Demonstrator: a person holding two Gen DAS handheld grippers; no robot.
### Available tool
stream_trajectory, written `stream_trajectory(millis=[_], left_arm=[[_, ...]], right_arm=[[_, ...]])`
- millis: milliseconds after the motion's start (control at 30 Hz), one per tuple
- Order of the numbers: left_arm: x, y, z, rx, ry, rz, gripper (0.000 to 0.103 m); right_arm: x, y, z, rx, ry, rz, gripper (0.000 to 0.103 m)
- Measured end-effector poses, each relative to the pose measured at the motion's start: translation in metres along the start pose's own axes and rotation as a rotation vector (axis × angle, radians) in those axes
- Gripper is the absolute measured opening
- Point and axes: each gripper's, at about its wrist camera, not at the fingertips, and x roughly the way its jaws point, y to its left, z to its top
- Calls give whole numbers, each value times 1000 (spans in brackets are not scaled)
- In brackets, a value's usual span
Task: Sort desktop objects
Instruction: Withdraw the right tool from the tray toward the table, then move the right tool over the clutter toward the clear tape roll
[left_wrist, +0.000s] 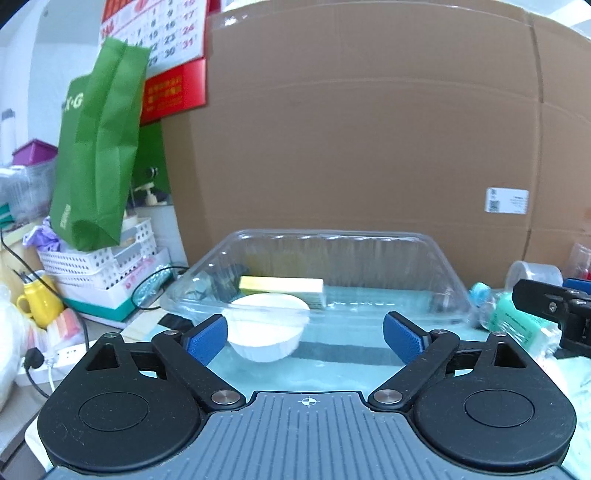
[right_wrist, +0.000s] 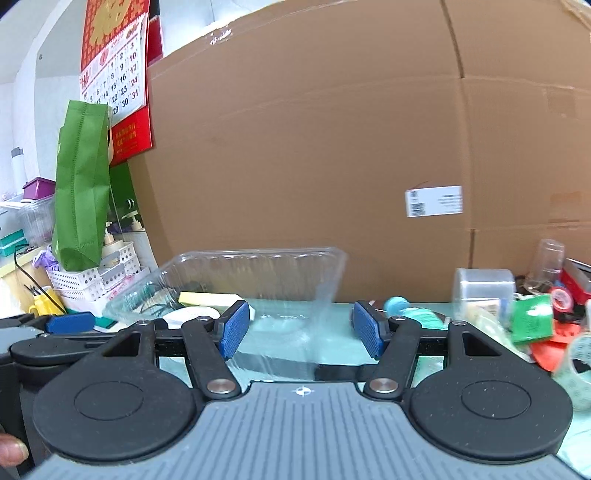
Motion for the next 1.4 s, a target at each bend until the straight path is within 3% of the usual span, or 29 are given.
stream_trajectory(millis=[400,667,1000,1200,1400], left_arm=[[-33,-106,-35,80,-11,-175,101],[-42,-169,-49,131,-6,-241,102],[-47,-238,-65,195,2,-334,102],[-42,-276,-76,254,11,-372,102],[-32,-285,-76,256,-12,-369,102]], right_arm=[[-69,-80,-41,-9,6,-149,70],[-106,-131,-58,31,3,-216,70],[-145,-223,-81,132,31,-391,70],[-138,-248,-85,149,51,-375,70],[-119,-259,-81,155,65,-338,70]])
